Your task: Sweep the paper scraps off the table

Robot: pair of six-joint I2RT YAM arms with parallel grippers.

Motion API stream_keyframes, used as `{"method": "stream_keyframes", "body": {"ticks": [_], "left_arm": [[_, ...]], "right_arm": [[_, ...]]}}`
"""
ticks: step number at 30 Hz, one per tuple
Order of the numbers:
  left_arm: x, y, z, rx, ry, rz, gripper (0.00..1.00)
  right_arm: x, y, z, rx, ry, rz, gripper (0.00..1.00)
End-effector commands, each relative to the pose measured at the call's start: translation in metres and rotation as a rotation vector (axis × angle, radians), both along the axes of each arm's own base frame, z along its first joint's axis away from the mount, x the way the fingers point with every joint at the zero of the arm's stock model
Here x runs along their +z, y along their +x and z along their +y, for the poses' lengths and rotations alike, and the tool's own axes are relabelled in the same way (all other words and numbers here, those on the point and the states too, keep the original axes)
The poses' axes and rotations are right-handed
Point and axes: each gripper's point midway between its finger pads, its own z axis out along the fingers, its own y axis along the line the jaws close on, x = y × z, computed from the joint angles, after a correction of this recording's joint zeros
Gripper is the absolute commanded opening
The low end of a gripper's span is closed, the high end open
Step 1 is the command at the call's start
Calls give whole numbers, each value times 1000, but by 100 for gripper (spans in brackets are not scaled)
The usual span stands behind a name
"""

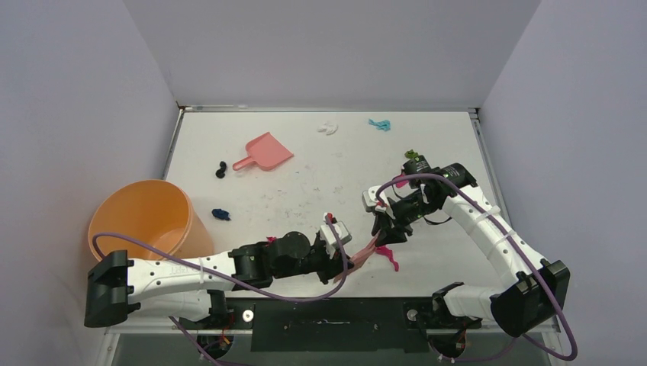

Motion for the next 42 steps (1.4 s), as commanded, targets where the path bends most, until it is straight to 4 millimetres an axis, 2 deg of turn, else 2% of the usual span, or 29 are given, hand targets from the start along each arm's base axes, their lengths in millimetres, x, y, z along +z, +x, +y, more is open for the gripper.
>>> {"method": "stream_keyframes", "body": {"ticks": [1,3,6,8,10,12,17,19,21,23,34,42], "left_arm": [[27,5,-4,20,-108,-16,0],[26,6,-3,27,-107,-14,0],[26,8,-2,34,-106,-13,0],[25,8,-2,37,-105,-11,0],[26,7,-2,26,-114,-7,0],[27,5,-2,17,-123,0,0],[30,6,1,23,-154,9,0],[28,7,2,24,-164,19,0],[28,7,3,22,-175,29,0],[28,8,3,19,-180,36,0],[25,8,2,3,-186,56,0],[24,11,1,5,-188,57,0]], "right_arm": [[4,3,7,-1,28,-7,28],[6,4,8,-7,31,-8,24],[7,5,9,-8,40,-5,24],[9,4,10,-5,49,-9,39],[12,4,11,-3,60,-17,44],[15,4,12,-4,72,-24,42],[20,2,14,4,76,-22,29],[20,1,14,8,78,-19,29],[22,0,15,11,89,-21,37],[24,-1,16,11,98,-22,39],[32,-6,19,22,129,6,32],[26,-3,17,14,103,2,19]]}}
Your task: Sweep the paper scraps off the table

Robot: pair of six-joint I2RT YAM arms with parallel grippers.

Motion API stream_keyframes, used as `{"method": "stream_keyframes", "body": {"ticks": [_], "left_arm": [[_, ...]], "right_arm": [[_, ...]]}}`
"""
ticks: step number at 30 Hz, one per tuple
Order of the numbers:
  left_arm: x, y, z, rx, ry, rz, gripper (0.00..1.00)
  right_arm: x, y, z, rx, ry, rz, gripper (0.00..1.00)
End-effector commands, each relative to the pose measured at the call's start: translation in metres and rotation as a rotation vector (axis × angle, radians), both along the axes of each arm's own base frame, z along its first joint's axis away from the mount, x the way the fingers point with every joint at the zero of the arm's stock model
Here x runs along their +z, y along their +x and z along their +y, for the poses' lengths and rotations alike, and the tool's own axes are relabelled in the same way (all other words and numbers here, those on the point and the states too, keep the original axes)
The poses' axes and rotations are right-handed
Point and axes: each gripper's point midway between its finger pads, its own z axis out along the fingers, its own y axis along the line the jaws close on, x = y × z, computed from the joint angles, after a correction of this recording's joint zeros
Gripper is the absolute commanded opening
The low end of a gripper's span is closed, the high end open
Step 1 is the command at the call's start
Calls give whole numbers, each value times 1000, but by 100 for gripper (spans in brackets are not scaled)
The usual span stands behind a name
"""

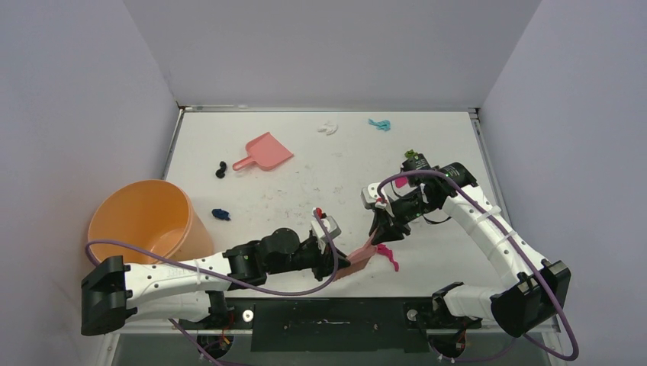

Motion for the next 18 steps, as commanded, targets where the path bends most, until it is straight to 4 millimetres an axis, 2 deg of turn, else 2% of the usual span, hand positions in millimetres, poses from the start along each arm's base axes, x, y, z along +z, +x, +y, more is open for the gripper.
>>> {"method": "stream_keyframes", "body": {"ticks": [1,5,6,9,11,13,18], "left_arm": [[25,8,-8,16,-100,-15,0],[21,15,-5,59,-81,-10,0],[19,21,-2,93,-62,-8,3],[13,44,12,235,25,-35,42],[16,62,26,347,87,-64,58],[17,82,47,463,166,-114,69],[35,139,97,745,292,-181,79]], "right_arm": [[15,-2,6,19,55,-21,17],[14,0,6,11,48,-22,6],[13,2,6,3,43,-21,5],[11,11,8,-51,28,-13,5],[10,22,8,-130,8,18,5],[8,41,6,-253,-12,45,5],[8,73,-7,-422,-13,74,5]]}}
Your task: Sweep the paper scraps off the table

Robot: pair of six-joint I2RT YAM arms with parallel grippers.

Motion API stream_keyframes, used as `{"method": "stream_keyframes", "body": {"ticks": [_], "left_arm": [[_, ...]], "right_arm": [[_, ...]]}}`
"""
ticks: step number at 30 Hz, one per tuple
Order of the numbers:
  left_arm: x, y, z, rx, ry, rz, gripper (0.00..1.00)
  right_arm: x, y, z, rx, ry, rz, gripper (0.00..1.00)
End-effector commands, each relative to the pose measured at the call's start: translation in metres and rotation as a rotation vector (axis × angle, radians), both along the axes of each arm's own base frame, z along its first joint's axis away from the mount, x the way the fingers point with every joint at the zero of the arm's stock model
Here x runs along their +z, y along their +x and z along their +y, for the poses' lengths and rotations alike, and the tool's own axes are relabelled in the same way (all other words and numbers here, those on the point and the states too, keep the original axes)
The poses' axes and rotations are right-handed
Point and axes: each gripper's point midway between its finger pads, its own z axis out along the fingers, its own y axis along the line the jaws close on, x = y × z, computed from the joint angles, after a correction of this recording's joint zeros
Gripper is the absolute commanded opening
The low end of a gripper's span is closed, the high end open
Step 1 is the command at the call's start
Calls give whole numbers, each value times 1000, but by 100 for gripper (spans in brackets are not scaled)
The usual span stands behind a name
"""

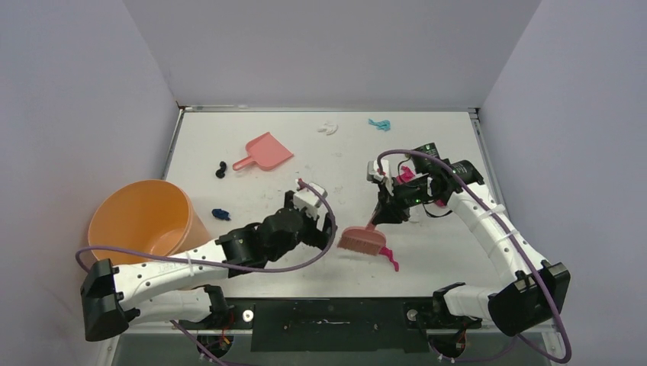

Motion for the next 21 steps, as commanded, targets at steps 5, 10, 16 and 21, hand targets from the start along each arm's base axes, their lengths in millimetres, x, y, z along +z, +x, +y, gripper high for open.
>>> {"method": "stream_keyframes", "body": {"ticks": [5,10,16,21], "left_arm": [[27,115,98,585,190,-30,80],[22,169,115,712,244,-1,80],[2,226,129,794,325,47,80],[-24,261,145,841,363,120,80]], "right_arm": [[13,47,-9,-282,51,-2,5],[18,58,-20,-440,45,-15,5],[19,54,-30,-496,77,-14,5],[26,45,-32,-501,105,-26,5]]}}
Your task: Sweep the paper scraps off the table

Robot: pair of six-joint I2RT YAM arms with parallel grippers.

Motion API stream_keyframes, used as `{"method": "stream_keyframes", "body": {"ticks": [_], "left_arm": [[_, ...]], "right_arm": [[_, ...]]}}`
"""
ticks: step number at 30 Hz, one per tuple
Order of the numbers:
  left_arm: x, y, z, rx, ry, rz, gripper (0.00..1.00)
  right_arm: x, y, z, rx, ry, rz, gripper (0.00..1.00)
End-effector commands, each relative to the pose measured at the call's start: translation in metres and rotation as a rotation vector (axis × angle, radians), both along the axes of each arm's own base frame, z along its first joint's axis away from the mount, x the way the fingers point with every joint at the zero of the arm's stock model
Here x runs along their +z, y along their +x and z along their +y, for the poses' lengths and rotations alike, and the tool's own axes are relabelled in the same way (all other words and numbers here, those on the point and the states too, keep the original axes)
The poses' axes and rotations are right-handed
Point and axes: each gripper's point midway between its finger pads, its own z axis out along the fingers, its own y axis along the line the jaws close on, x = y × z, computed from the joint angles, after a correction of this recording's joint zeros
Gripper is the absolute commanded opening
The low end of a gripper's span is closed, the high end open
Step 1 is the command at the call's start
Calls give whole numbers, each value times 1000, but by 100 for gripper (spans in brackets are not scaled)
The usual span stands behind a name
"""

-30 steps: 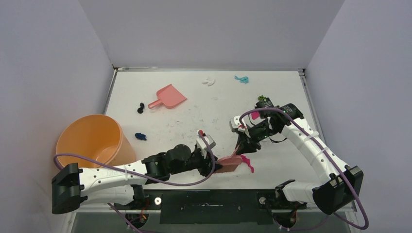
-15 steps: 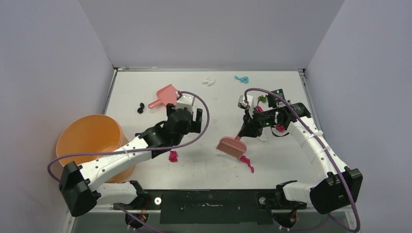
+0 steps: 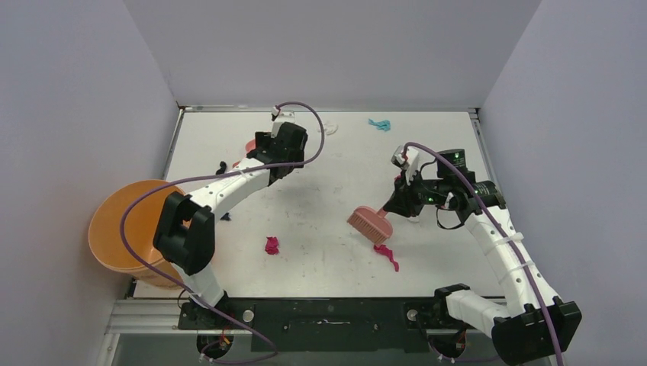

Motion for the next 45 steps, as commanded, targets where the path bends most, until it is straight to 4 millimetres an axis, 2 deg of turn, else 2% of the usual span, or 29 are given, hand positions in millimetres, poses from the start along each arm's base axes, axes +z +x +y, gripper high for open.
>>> {"method": "stream_keyframes", "body": {"ticks": [1,7,13,20,23,29,36,38,45], "left_arm": [[0,29,17,57,-6,12,80],[-23,59,56,159,-41,-10,79],[-32,99,71,119,12,-61,80],[-59,141,91,123,-41,-2,80],[-66,149,96,121,-53,16,79],[-76,147,97,134,-53,55,78],[-88,139,89,93,-136,117,77],[-94,136,90,95,-149,146,76],[-96,126,92,103,-156,160,75]], "right_arm": [[19,1,3,-18,58,-67,5],[18,-2,2,-16,78,-72,5],[22,-7,1,-9,78,-86,5],[22,-7,0,-9,72,-91,5],[21,-9,-1,-8,68,-97,5],[16,-8,-4,-16,54,-105,5],[33,-11,-3,-9,71,-129,5],[34,-12,-3,-2,66,-130,5],[35,-16,-3,2,69,-136,5]]}}
